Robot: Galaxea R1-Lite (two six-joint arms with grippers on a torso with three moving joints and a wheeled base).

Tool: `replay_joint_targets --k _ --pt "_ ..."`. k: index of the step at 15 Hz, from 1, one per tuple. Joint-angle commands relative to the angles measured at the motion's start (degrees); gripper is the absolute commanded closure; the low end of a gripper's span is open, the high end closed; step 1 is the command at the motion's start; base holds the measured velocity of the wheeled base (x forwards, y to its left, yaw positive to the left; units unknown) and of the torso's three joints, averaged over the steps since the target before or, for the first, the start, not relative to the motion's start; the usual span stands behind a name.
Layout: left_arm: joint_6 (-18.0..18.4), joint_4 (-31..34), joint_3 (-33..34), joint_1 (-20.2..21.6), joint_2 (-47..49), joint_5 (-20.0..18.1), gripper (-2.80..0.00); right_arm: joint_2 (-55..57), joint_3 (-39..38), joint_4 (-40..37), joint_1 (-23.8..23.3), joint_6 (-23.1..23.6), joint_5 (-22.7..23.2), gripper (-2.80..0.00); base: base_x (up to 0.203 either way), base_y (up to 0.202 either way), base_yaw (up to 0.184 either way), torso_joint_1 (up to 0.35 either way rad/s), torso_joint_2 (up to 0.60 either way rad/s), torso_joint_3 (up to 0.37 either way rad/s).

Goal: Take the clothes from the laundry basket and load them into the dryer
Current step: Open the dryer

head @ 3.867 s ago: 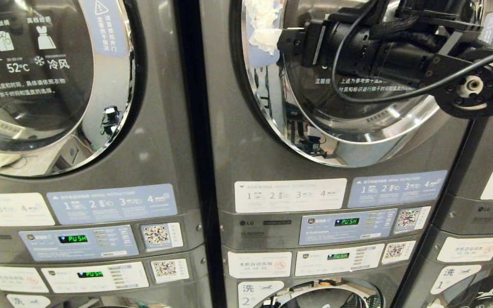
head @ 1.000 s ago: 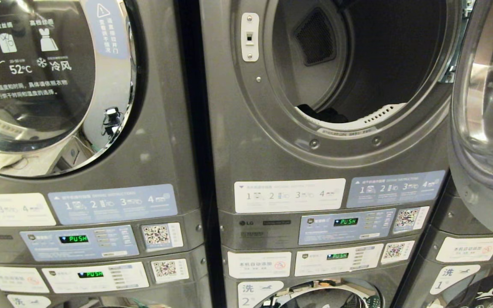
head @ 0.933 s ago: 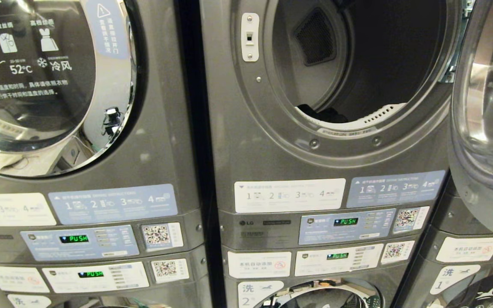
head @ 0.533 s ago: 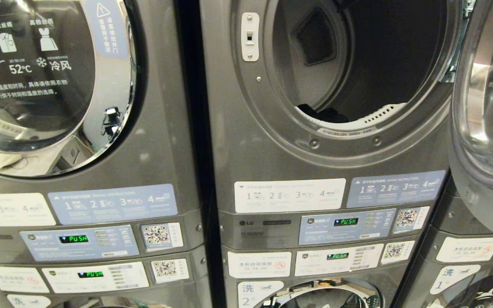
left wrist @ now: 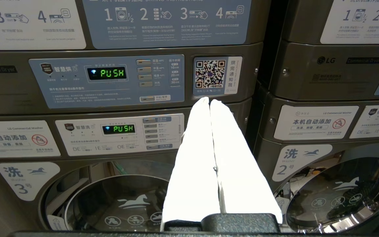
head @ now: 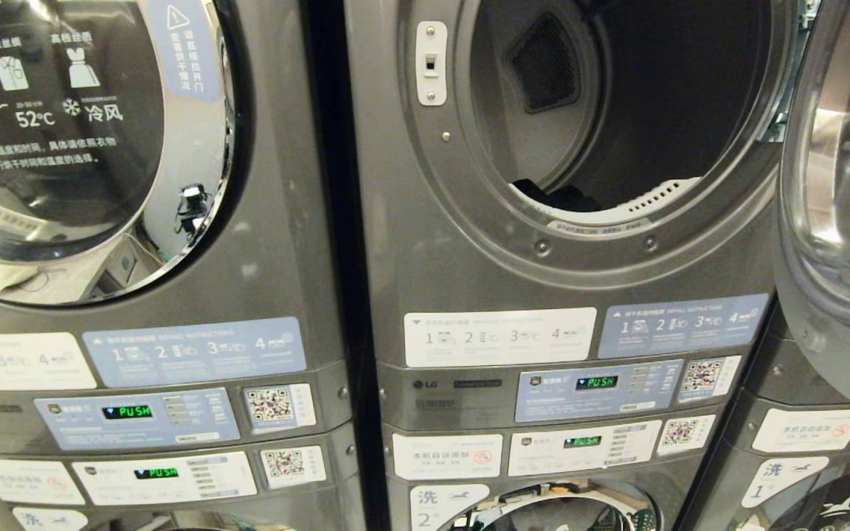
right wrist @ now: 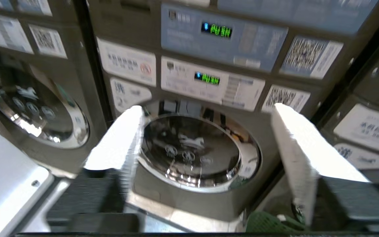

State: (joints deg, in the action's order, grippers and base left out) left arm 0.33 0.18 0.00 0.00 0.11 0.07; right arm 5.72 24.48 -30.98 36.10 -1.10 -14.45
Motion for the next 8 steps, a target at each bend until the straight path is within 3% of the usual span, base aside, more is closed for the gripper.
replay_joint_targets --k 1,3,6,8 --pt "0.02 -0.01 0.0 0.0 -0.02 0.01 0.0 -5.47 -5.51 -0.14 -0.01 -0.12 -0.23 0.0 0.0 0.0 0.0 0.0 0.0 0.0" --pt "0.02 -0.01 0.0 0.0 -0.02 0.01 0.0 -6.59 -7.68 -0.07 0.3 -1.2 0.25 0.0 0.0 0.0 0.0 0.0 0.0 0.0" --pt "0.02 -0.01 0.0 0.0 -0.02 0.01 0.0 -3.36 -9.48 1.94 0.74 -10.19 4.94 0.0 0.0 0.0 0.0 0.0 0.0 0.0" --pt "0.02 -0.01 0.0 0.0 -0.02 0.01 0.0 -7.13 -11.79 3.78 1.45 -11.03 6.34 0.0 0.0 0.0 0.0 0.0 0.0 0.0"
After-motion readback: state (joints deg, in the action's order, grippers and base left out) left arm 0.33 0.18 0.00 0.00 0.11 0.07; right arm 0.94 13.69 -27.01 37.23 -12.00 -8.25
